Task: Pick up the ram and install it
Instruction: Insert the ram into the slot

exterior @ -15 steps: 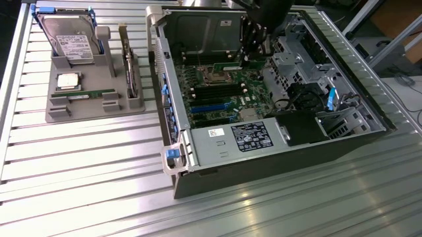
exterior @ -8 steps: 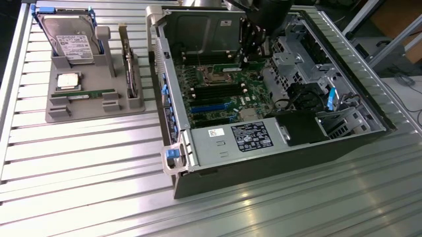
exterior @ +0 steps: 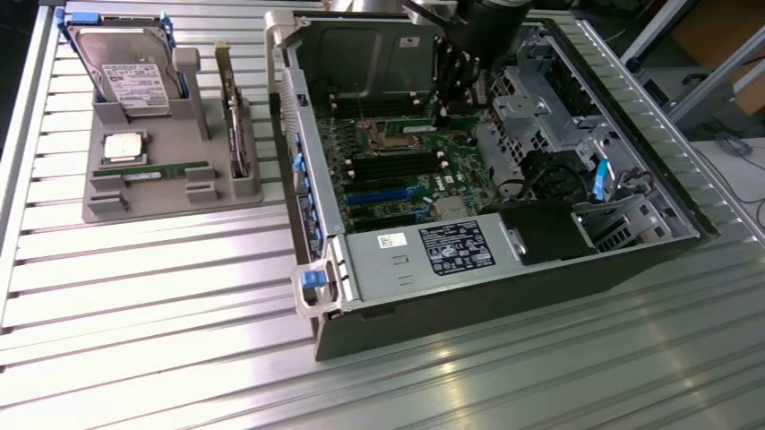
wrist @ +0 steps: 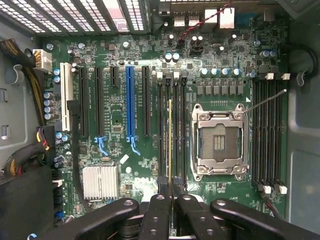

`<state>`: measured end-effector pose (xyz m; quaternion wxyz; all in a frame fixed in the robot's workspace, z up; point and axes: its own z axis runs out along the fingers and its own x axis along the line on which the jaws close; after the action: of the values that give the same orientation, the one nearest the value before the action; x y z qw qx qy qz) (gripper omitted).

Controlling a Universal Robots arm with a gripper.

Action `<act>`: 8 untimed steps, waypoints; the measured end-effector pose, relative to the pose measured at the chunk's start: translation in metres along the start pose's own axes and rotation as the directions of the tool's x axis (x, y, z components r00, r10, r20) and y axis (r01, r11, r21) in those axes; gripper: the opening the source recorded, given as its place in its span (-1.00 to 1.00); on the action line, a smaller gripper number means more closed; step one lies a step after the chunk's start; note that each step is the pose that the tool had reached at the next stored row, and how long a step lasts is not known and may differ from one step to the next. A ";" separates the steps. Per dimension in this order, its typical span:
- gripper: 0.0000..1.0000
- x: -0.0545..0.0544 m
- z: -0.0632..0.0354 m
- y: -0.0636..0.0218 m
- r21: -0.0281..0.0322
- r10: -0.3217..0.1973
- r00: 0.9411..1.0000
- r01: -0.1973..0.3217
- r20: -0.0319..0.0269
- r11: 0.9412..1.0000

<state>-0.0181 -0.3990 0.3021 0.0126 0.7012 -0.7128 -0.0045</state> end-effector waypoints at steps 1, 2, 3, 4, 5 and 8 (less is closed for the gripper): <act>-0.76 0.000 0.0008 0.0000 0.000 0.000 1.000 0.000 0.000 1.000; -0.76 0.000 0.0012 0.0000 0.000 0.000 1.000 0.000 0.000 1.000; -0.76 0.000 0.0021 0.0000 0.000 0.000 1.000 0.000 0.000 1.000; -0.76 0.000 0.0025 -0.0001 0.000 0.000 1.000 0.000 0.000 1.000; -0.76 0.000 0.0029 -0.0001 0.000 0.000 1.000 0.000 0.000 1.000; -0.76 0.000 0.0043 -0.0001 0.000 0.000 1.000 0.000 0.000 1.000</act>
<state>-0.0181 -0.3990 0.2978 0.0126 0.7012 -0.7129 -0.0045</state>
